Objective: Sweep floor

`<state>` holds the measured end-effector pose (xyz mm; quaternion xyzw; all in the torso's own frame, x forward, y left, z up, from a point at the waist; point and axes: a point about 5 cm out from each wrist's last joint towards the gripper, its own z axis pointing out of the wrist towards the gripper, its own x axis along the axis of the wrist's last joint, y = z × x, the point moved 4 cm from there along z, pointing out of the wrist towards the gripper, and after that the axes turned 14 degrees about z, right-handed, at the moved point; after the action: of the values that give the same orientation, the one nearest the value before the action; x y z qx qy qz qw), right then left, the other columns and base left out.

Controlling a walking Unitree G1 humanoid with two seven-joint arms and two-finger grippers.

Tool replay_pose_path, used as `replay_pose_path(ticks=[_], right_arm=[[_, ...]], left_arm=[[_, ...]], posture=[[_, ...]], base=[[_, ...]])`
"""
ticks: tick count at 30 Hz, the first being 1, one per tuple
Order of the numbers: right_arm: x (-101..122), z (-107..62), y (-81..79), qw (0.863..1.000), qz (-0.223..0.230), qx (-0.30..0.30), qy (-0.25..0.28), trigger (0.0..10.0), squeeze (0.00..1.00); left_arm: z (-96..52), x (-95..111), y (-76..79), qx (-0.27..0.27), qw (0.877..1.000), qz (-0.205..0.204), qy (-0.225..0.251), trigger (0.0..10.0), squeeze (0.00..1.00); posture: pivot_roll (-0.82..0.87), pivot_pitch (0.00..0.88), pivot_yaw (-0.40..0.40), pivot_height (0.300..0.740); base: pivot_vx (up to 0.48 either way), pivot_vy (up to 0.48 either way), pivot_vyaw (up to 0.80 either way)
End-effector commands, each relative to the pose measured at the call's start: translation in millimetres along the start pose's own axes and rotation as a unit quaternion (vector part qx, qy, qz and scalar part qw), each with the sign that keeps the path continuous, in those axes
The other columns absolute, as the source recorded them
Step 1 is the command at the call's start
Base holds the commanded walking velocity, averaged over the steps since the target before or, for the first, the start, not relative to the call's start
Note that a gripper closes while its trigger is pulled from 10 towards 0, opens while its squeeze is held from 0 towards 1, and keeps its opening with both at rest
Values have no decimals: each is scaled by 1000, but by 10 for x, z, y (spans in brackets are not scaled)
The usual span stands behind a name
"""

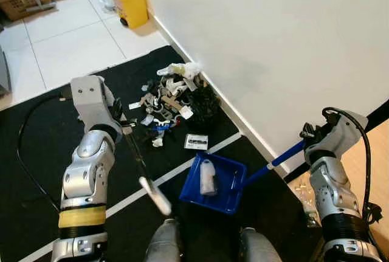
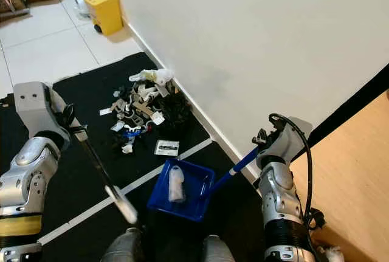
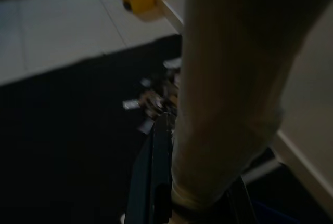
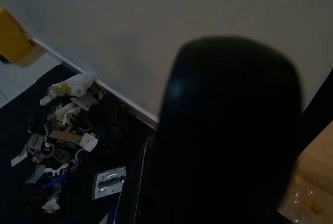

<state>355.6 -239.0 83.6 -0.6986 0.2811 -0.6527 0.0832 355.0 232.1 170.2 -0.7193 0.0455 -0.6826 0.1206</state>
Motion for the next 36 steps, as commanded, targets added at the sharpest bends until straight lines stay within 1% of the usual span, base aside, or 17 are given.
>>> replay_pose_path(ticks=[1,4,5,7,10,12,21,29,36], right_arm=[[101,44,-45,1000,20,9,13,10000,0],[136,60,-77,999,24,16,21,10000,0],[200,82,-159,998,35,33,36,10000,0],[247,90,-253,997,40,52,49,10000,0],[281,91,-379,995,21,81,60,10000,0],[292,91,-427,994,14,91,64,10000,0],[323,126,-453,993,11,94,68,10000,0],[296,157,-440,993,16,93,64,10000,0],[285,162,-435,994,17,92,61,10000,0]], left_arm=[[30,27,-13,-2,1000,18,8,10000,0],[43,21,11,-4,1000,22,8,10000,0],[65,50,40,-9,999,31,18,10000,0],[96,107,34,-3,998,53,34,10000,0],[135,173,45,0,997,59,50,10000,0],[145,185,59,-2,996,66,56,10000,0],[164,166,100,0,996,68,61,10000,0],[196,165,135,5,996,61,68,10000,0],[191,161,172,0,996,59,72,10000,0]], posture=[[97,134,24,740],[103,132,31,740],[109,122,43,740],[114,110,45,740],[117,100,45,740],[118,97,44,740],[115,87,34,740],[117,81,20,740],[116,83,19,740]], base=[[0,0,0],[0,0,0],[0,0,0],[0,0,0],[0,0,0],[0,0,0],[0,0,0],[0,0,0],[0,0,0]])
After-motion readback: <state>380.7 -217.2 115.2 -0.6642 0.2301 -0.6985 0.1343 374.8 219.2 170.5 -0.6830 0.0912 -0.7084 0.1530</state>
